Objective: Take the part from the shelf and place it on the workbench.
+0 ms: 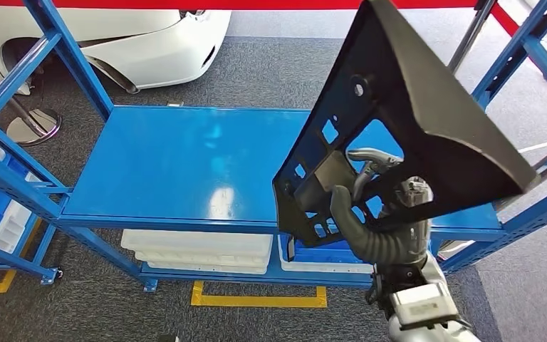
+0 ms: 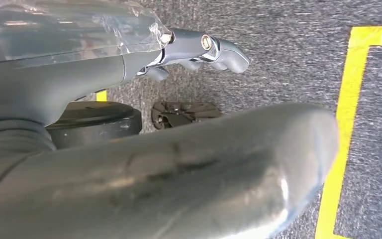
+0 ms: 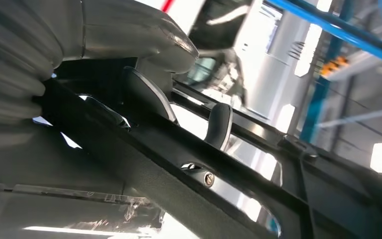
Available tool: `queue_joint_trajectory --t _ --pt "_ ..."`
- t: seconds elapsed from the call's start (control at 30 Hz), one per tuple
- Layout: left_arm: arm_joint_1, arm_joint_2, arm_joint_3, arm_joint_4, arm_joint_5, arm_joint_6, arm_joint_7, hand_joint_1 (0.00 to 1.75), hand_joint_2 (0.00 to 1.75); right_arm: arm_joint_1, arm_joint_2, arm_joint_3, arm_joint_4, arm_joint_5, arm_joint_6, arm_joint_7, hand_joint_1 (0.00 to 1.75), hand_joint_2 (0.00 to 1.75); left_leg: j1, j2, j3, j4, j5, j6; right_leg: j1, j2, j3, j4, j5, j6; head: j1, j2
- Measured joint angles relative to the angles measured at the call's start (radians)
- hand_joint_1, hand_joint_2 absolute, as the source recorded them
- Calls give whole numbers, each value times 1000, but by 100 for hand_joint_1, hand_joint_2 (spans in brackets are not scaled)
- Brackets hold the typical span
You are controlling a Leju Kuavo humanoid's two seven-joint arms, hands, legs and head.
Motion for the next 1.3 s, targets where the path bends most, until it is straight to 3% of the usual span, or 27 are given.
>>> queue_joint_trajectory --t 0.3,0.73,1.3 --pt "-2 0 -3 0 -13 0 -25 0 0 46 0 -25 -100 -42 -4 -64 175 175 1 0 0 0 0 0 -1 0 0 0 -1 0 0 0" --pt "-2 0 -4 0 -18 40 -27 0 0 72 1 -34 -130 -57 -4 -80 175 175 1 0 0 0 0 0 -1 0 0 0 -1 0 0 0" --pt "-2 0 -2 0 1 -31 -39 0 0 92 9 -34 -130 -101 -4 -96 175 175 -3 0 -1 2 -2 3 -8 -2 1 -1 -1 2 -1 0"
